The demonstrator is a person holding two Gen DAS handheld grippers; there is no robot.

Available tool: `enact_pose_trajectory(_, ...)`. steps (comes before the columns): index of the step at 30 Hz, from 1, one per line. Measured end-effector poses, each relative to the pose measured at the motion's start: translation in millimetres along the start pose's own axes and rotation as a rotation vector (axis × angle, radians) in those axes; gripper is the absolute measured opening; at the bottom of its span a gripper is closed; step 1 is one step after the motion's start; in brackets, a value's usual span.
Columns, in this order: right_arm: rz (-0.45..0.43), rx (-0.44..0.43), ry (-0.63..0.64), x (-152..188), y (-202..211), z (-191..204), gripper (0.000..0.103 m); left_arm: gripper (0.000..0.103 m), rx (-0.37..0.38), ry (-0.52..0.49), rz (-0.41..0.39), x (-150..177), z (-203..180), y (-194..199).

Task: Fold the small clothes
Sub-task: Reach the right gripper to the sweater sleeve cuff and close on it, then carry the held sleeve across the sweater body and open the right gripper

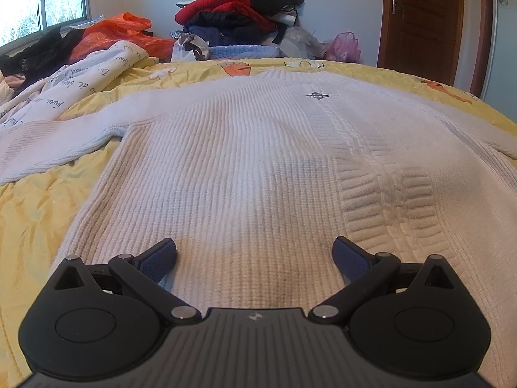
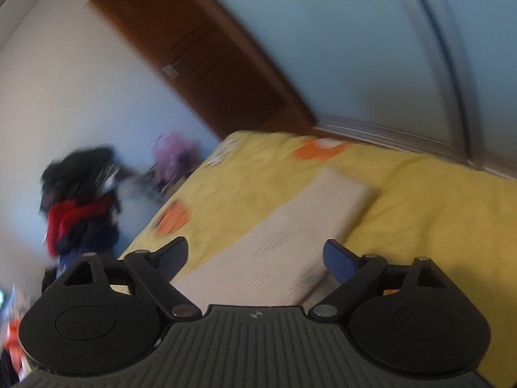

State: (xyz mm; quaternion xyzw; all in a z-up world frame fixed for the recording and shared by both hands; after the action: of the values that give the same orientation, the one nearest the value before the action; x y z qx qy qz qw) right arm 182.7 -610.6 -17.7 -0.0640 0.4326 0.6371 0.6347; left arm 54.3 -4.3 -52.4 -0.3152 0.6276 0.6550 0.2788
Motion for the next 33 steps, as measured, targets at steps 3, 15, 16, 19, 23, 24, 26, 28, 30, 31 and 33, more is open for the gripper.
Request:
enact_pose_trajectory(3, 0.011, 0.027, -0.123, -6.0, -16.8, -35.6, 0.075, 0.103, 0.004, 0.001, -0.001, 0.5, -0.2, 0.2)
enact_pose_trajectory(15, -0.007, 0.091, -0.089, 9.4, -51.0, -55.3, 0.013, 0.103, 0.010, 0.004, -0.003, 0.5, 0.5, 0.7)
enact_pose_trajectory(16, -0.009, 0.101, -0.067, 8.0, -46.5, -50.5, 0.013, 0.103, 0.010, 0.004, -0.003, 0.5, 0.5, 0.7)
enact_pose_trajectory(19, -0.045, 0.065, 0.008, -0.7, -33.1, -19.1, 0.013, 0.103, 0.011, 0.005, -0.003, 0.5, 0.5, 0.7)
enact_pose_trajectory(23, -0.065, -0.081, 0.107, -1.1, -16.3, 53.0, 0.013, 0.103, 0.014, 0.008, -0.004, -0.1, 0.6, 0.7)
enact_pose_trajectory(24, -0.062, -0.132, 0.140, 3.9, -9.8, 80.3, 0.013, 0.103, 0.016, 0.011, -0.005, -0.2, 0.6, 0.5)
enact_pose_trajectory(26, -0.044, -0.240, 0.193, 23.4, 0.7, 132.5, 0.013, 0.103, 0.021, 0.017, -0.007, -0.5, 0.7, 0.5)
enact_pose_trajectory(28, -0.009, -0.343, 0.245, 51.5, 7.1, 183.1, 0.013, 0.103, 0.027, 0.023, -0.009, -0.9, 1.2, 0.8)
enact_pose_trajectory(30, 0.042, -0.442, 0.306, 89.4, 12.8, 236.8, 0.013, 0.103, 0.034, 0.030, -0.012, -1.0, 2.4, 1.4)
enact_pose_trajectory(31, 0.069, -0.482, 0.330, 108.4, 13.1, 258.6, 0.013, 0.103, 0.038, 0.034, -0.014, -1.0, 2.9, 1.6)
enact_pose_trajectory(33, 0.153, -0.550, 0.377, 158.6, 8.6, 306.3, 0.013, 0.103, 0.048, 0.044, -0.018, -1.0, 4.6, 2.6)
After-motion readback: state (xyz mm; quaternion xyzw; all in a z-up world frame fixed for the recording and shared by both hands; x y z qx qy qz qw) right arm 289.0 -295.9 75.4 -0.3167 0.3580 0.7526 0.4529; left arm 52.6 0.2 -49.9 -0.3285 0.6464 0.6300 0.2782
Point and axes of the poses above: each gripper's, at about its wrist camera, not at the fingertips, and y roughly against the way its jaws point, z to its left, x to its underside, the point moved 8 cm from there along -y, roughly the way its jaws point, and after that the axes turned 1 degree about y, right-handed, at the moved point
